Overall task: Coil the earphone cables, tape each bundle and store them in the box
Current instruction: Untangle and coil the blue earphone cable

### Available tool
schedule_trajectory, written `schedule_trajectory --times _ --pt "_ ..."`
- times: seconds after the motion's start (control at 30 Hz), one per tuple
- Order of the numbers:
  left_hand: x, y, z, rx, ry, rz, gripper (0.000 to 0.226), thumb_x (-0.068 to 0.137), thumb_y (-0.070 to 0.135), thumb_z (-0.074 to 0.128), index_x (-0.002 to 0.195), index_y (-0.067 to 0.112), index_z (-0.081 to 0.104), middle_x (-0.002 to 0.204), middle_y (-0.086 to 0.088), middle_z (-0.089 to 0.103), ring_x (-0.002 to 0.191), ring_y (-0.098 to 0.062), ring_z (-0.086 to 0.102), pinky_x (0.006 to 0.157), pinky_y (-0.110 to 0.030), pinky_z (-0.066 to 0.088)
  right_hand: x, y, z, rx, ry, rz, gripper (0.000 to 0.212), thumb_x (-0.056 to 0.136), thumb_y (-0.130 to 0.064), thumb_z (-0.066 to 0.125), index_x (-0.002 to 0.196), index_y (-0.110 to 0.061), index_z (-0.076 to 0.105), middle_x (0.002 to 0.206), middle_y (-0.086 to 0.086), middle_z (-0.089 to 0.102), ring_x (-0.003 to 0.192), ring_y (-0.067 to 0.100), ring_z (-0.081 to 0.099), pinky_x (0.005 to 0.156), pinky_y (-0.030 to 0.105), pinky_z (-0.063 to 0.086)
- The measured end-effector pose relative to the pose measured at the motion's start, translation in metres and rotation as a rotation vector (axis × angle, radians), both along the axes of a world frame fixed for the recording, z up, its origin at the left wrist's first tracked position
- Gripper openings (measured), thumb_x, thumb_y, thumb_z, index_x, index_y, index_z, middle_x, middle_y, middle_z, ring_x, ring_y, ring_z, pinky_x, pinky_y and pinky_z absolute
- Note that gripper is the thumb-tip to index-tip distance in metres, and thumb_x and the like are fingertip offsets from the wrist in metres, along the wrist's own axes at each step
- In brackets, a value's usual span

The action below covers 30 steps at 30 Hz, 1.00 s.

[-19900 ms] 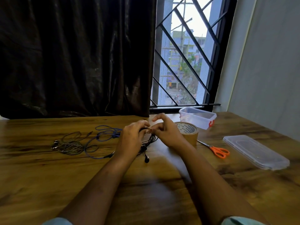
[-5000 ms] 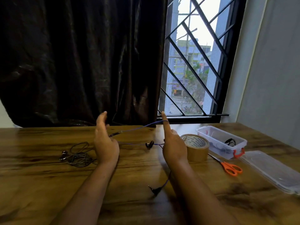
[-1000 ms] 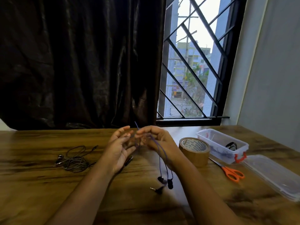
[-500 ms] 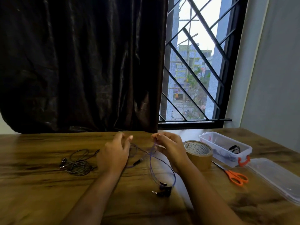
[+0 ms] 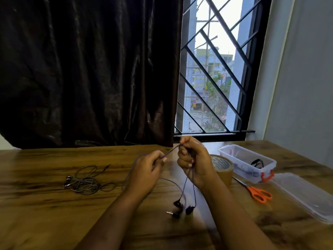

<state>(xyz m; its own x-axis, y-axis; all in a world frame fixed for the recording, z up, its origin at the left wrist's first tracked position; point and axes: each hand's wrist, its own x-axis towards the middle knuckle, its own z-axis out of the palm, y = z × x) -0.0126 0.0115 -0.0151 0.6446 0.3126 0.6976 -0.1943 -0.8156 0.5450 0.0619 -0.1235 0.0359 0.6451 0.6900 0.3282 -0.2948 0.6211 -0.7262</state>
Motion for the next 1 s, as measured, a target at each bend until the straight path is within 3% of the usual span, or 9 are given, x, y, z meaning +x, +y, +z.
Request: schedule_trajectory --times 0.13,0.37,0.47,0.57,0.6,0.67,0.8,1.0 --pt "-0.007 0.013 0.001 0.036 -0.004 0.055 0.018 0.093 0.029 0.055 0.077 0.021 0.057 0.066 0.006 0.056 0.066 -0.007 0.053 0.058 -0.03 0.04 0.011 -0.006 0.001 0.199 0.17 -0.238 0.027 0.093 0.004 0.032 0.083 -0.007 0.055 0.061 0.005 0.056 0.03 0.002 0.026 0.031 0.012 0.024" --pt "-0.004 0.015 0.001 0.228 0.049 0.093 0.038 0.083 0.05 0.039 0.088 0.02 0.061 0.084 0.016 0.051 0.082 -0.008 0.044 0.071 -0.013 0.033 0.013 0.005 -0.003 0.102 0.091 -0.467 0.032 0.097 0.005 0.04 0.108 -0.016 0.061 0.104 -0.003 0.067 0.035 0.002 0.03 0.037 0.014 0.031" --pt "-0.003 0.02 -0.003 0.155 0.04 0.077 0.028 0.085 0.043 0.045 0.087 0.023 0.063 0.084 0.015 0.056 0.082 -0.007 0.051 0.072 -0.021 0.041 0.016 0.006 -0.014 -0.158 -0.228 -0.625 0.034 0.096 0.004 0.043 0.105 -0.024 0.062 0.103 -0.005 0.068 0.047 0.001 0.042 0.05 0.019 0.039" --pt "-0.006 0.013 0.006 -0.144 0.002 -0.03 0.007 0.089 0.025 0.06 0.084 0.029 0.063 0.074 0.006 0.063 0.067 -0.008 0.061 0.061 -0.033 0.053 0.011 0.009 -0.028 -0.692 -0.889 -0.852 0.034 0.09 0.0 0.048 0.114 -0.021 0.06 0.108 0.0 0.061 0.081 0.008 0.056 0.07 0.031 0.046" --pt "-0.008 0.009 0.009 -0.244 -0.002 -0.071 0.011 0.089 0.019 0.063 0.088 0.03 0.062 0.074 0.001 0.064 0.062 -0.011 0.062 0.058 -0.035 0.054 0.007 0.012 -0.033 -0.917 -1.082 -0.856 0.039 0.089 -0.004 0.048 0.122 -0.021 0.056 0.12 0.003 0.054 0.097 0.017 0.055 0.079 0.035 0.047" --pt "-0.012 0.001 0.013 -0.348 0.004 -0.112 0.016 0.087 0.013 0.064 0.093 0.026 0.057 0.073 -0.006 0.065 0.057 -0.015 0.062 0.055 -0.034 0.053 -0.002 0.015 -0.035 -1.227 -1.218 -0.862 0.043 0.09 -0.014 0.048 0.132 -0.024 0.048 0.134 0.007 0.038 0.118 0.03 0.042 0.092 0.04 0.045" --pt "-0.012 -0.001 0.015 -0.377 0.021 -0.14 0.014 0.084 0.008 0.067 0.083 0.016 0.056 0.072 -0.003 0.065 0.067 -0.016 0.063 0.062 -0.036 0.055 -0.006 0.013 -0.027 -1.202 -1.217 -0.925 0.033 0.091 -0.026 0.045 0.121 -0.026 0.06 0.122 0.005 0.045 0.116 0.027 0.039 0.09 0.039 0.042" --pt "-0.012 -0.007 0.011 -0.319 0.067 -0.129 0.032 0.087 -0.008 0.052 0.086 0.023 0.06 0.09 0.008 0.066 0.088 0.001 0.062 0.072 -0.012 0.047 -0.008 0.012 -0.035 -1.238 -1.389 -0.861 0.033 0.091 -0.035 0.044 0.12 -0.032 0.06 0.127 0.002 0.043 0.118 0.026 0.038 0.092 0.04 0.041"
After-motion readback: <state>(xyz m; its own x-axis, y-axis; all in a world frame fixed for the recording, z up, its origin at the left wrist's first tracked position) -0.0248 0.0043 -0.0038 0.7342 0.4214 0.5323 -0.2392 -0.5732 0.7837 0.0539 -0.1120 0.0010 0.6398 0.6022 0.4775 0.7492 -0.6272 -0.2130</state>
